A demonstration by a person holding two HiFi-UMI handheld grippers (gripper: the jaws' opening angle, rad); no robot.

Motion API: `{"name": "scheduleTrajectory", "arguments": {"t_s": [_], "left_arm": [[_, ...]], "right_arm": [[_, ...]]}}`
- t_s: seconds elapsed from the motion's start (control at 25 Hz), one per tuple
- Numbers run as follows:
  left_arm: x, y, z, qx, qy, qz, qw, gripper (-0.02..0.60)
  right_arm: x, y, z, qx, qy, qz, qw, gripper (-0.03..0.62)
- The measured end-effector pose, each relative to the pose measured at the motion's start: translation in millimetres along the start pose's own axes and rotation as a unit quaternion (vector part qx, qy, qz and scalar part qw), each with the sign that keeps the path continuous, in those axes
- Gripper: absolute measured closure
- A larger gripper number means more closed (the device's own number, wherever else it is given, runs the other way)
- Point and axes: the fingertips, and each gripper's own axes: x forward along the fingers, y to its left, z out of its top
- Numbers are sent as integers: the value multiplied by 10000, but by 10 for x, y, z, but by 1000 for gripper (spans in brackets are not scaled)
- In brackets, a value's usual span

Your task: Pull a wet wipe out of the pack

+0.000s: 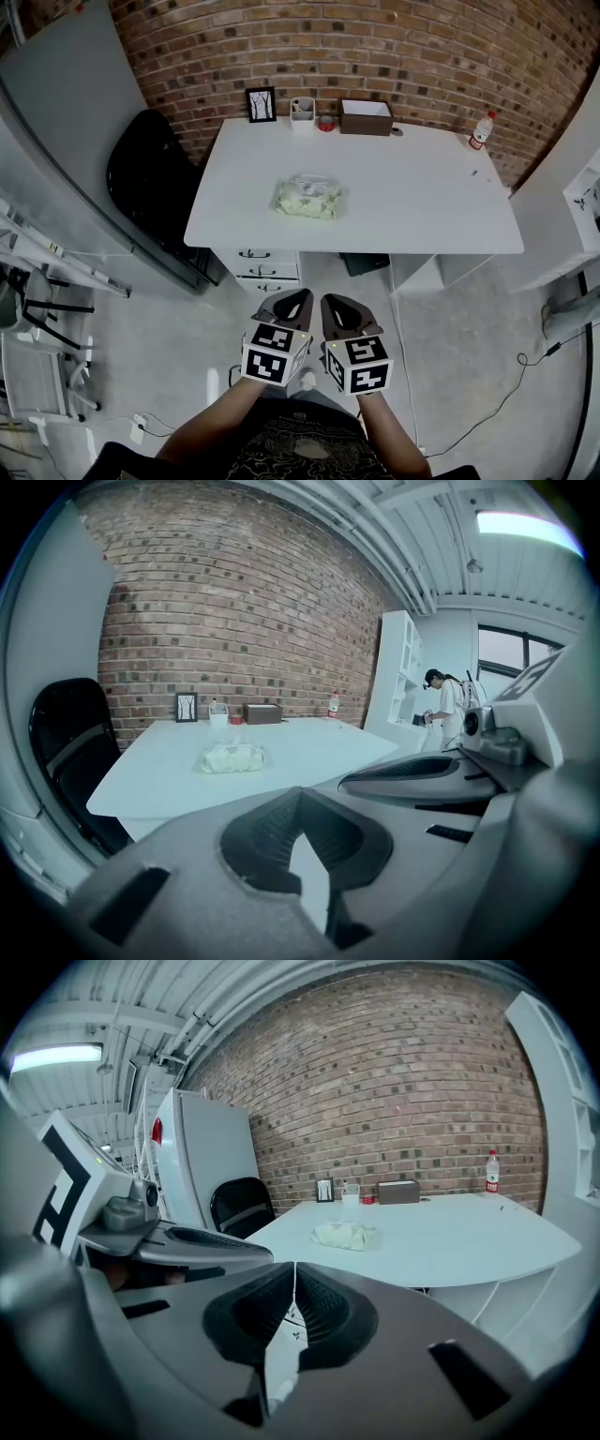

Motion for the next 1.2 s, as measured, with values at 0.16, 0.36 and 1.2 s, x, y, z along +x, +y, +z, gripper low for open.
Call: {"name": "scheduleTrajectory", "arguments": {"t_s": [0.16, 0.36, 1.2], "left_arm": [[144, 61, 49, -24, -26, -96, 9999, 569], [355, 257, 193, -27, -42, -162, 9999, 569], [1320, 1227, 669, -156, 94, -391, 9991, 569]], "right_arm": [[117, -97, 39, 17, 19, -76, 10000, 576], [363, -188, 200, 29, 28, -118, 9999, 575], [1670, -661, 712, 135, 369, -401, 9984, 574]]}}
